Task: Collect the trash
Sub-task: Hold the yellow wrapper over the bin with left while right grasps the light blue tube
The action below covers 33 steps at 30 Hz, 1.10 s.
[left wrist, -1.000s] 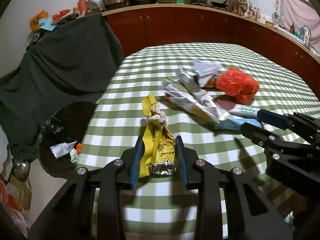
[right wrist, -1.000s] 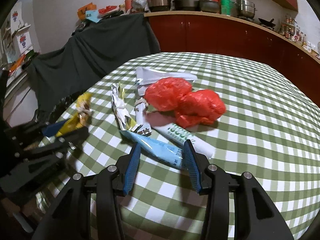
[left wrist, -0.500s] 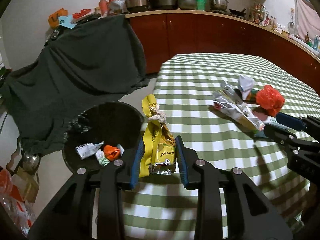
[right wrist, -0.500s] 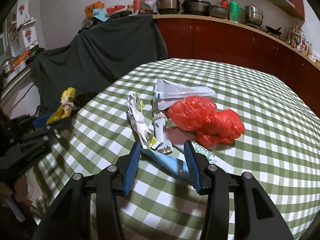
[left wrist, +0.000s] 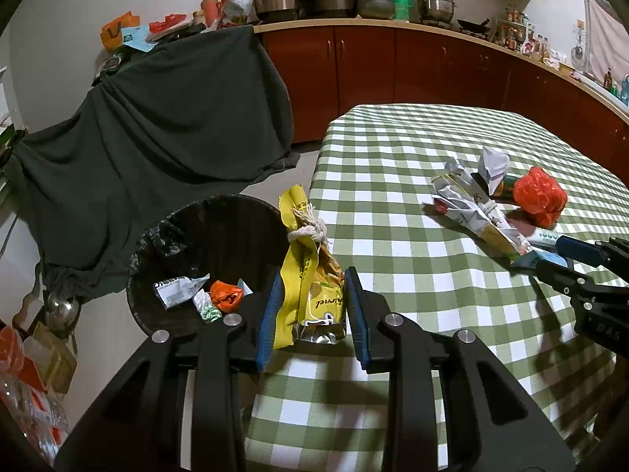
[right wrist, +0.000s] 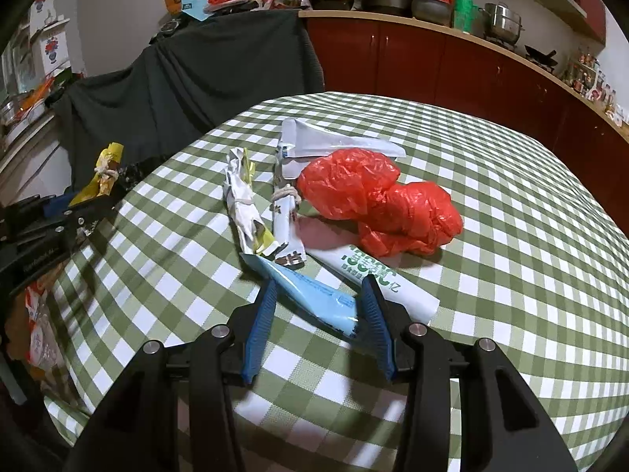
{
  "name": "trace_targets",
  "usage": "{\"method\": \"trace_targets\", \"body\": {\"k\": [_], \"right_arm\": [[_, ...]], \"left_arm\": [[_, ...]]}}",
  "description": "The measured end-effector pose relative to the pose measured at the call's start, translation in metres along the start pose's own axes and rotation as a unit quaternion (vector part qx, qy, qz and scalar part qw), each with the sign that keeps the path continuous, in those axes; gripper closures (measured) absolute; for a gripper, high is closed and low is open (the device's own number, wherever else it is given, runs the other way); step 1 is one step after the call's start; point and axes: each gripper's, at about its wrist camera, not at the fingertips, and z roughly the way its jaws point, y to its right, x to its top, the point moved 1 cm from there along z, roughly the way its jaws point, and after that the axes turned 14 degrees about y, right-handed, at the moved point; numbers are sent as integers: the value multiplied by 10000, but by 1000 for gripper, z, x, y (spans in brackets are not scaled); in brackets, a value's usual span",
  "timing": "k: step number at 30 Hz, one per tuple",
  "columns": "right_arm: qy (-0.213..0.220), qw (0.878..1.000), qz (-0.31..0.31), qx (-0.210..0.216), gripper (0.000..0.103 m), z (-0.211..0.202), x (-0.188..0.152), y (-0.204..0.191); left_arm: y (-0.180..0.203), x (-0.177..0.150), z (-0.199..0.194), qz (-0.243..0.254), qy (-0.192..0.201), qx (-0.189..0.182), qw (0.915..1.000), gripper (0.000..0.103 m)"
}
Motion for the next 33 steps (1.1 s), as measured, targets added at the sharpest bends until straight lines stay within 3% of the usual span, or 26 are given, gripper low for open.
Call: {"method": "trace_targets", "body": {"k": [6,23,28,33], "right_arm": [[-42,9997,31,229,59,-3,1,-8],[-163,9993,-51,335,56,-2,-7,2],[-163,9993,-66,334,71,-4,-8,-1],[-183,9990,-19,408,78,-8,-9,-3]], "left_arm": [[-4,-1,1,-49,-18,70,10000,72],[-12,-3,0,-92,-17,140,9999,72],[-12,-4,0,-100,-13,148,9998,72],[-13,-4,-1,-118,-12,156,9998,72]]}}
